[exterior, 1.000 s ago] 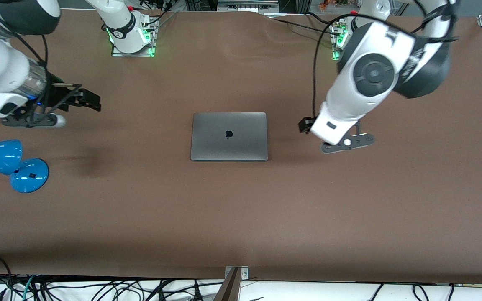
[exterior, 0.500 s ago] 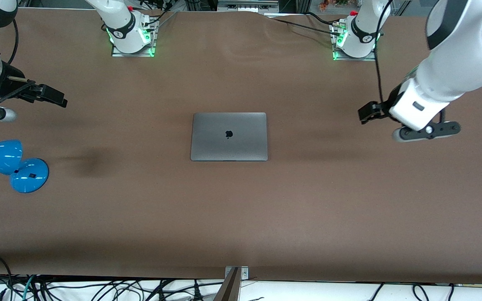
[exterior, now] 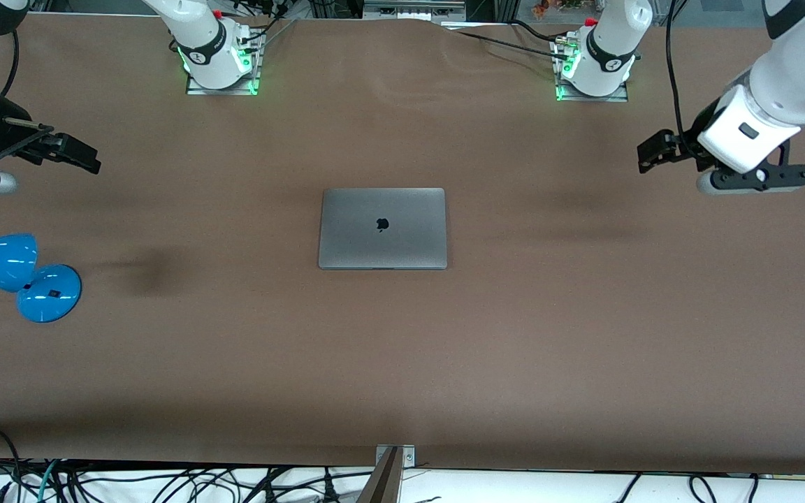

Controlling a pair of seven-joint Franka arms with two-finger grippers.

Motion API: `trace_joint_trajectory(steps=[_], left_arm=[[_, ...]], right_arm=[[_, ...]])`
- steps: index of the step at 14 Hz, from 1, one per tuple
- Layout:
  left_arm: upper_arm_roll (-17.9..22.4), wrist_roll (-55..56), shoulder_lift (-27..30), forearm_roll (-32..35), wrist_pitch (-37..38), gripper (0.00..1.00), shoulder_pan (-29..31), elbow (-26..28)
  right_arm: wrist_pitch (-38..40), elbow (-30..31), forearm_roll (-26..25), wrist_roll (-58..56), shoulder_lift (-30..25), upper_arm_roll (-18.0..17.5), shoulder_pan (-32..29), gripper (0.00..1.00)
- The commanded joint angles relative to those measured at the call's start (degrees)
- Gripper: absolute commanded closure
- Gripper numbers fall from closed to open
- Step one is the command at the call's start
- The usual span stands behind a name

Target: Close laptop with both arms from behind

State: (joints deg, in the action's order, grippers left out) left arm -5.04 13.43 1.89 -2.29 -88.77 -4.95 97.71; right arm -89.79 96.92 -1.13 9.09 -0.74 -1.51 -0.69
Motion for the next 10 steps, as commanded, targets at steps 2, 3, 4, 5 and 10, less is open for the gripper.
trace_joint_trajectory(steps=[2,3,4,5,10], left_arm=[[-1.11,-4.53,5.23,0.71,-2.03,0.0,0.46,5.74],[0.81,-7.68,5.75,0.62,-1.93,0.0,0.2,5.73],[3.0,-9.46,6.02,0.53,-1.59,0.0,-1.02,5.82],[4.15,-9.82,6.11,0.53,-0.71,0.0,-1.55,5.82],[6.01,-11.06,5.58,0.45,1.4,0.0,-1.47,5.47]], right_arm=[[-0.21,1.6,-0.63,0.05,-1.55,-0.42,-0.28,0.0],[-0.03,1.6,-0.37,-0.13,-1.55,-0.42,-0.28,0.0],[0.05,1.6,-0.19,-0.22,-1.63,-0.42,-0.28,0.0],[-0.29,1.51,-0.19,-0.22,-1.63,-0.42,-0.28,0.0],[-0.65,1.25,0.16,-1.53,-1.63,-0.95,-0.28,0.0]])
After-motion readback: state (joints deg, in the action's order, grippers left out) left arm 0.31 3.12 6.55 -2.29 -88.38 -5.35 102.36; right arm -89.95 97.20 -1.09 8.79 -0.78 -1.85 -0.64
